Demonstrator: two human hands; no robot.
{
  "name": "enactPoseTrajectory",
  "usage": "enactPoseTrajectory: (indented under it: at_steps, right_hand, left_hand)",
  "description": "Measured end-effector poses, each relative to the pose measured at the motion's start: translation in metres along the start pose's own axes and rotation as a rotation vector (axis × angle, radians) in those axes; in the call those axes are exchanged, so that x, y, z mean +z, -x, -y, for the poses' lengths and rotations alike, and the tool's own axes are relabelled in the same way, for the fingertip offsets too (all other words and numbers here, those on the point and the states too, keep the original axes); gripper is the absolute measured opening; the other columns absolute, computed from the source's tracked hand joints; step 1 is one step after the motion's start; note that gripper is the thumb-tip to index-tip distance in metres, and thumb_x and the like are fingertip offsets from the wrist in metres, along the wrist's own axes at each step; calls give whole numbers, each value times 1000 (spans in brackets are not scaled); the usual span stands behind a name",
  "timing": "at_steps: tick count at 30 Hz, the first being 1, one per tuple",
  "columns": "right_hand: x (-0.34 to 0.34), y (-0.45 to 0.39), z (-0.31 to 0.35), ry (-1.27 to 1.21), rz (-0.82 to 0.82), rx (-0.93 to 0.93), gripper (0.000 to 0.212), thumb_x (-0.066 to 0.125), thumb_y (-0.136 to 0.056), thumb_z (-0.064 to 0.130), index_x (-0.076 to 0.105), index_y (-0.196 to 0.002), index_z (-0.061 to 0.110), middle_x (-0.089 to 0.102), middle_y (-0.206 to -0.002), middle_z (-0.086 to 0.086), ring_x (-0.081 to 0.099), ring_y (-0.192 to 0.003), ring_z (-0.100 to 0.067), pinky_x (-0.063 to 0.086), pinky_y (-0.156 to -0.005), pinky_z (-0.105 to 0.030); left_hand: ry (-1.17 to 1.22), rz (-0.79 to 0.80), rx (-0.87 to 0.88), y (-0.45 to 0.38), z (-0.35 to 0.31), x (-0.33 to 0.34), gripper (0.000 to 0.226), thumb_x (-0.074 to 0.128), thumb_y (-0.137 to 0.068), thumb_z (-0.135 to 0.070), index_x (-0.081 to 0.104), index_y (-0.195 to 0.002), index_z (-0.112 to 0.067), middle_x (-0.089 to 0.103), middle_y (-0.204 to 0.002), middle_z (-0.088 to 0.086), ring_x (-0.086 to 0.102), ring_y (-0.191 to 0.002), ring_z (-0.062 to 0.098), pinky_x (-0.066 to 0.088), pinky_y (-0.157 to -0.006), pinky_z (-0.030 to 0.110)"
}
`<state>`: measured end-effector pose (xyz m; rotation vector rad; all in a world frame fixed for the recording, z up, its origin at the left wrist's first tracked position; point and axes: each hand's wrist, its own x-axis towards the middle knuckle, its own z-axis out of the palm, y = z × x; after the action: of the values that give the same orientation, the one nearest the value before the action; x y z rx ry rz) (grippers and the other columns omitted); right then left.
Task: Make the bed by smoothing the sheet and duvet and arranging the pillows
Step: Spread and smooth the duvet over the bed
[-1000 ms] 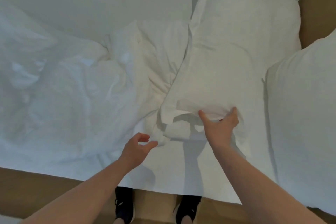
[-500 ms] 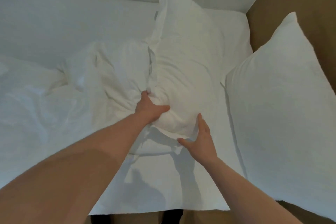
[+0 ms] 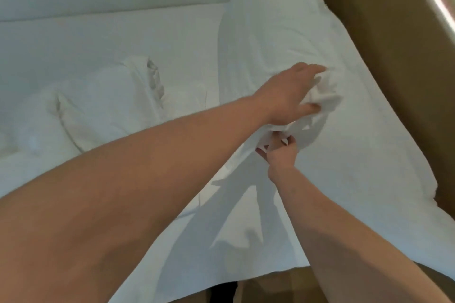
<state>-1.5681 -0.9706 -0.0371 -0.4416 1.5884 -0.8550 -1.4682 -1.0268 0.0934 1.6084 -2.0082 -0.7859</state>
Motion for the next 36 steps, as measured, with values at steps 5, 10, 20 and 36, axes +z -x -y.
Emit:
enactPoseTrajectory:
  at_steps: [5, 10, 20, 36]
  right_hand:
    - [-16, 5, -15, 115, -12, 27, 46, 72, -93, 32, 50, -133, 31, 72, -116, 0, 71, -103, -23, 64, -81, -42]
    - [-17, 57, -52, 348, 45, -120, 59, 70, -88, 46, 43, -140, 38, 56, -138, 9, 62, -116, -8, 53, -101, -53]
    - [39, 74, -50, 172, -34, -89, 74, 81, -81, 50, 36, -136, 28, 48, -142, -3, 62, -121, -21, 64, -81, -38]
    - [65, 128, -217, 955, 352, 252, 115, 80, -77, 60, 14, -162, 20, 36, -162, -4, 44, -143, -27, 37, -115, -44]
  left_hand:
    - [81, -2, -199, 61, 50, 31, 51, 62, -97, -29, 49, -146, -20, 47, -149, -5, 50, -130, 15, 41, -110, 33]
    - [235, -66, -466, 183, 104, 36, 46, 61, -97, -27, 50, -142, -33, 50, -142, -16, 54, -120, 2, 50, -101, 33]
    - [306, -139, -951, 390, 164, 34, 42, 67, -90, -22, 57, -127, -39, 53, -125, -21, 56, -104, -6, 53, -86, 24]
    - [904, -266, -1860, 577, 217, 60, 108, 87, -69, -59, 37, -151, -8, 53, -140, 11, 57, -122, 30, 50, -103, 45]
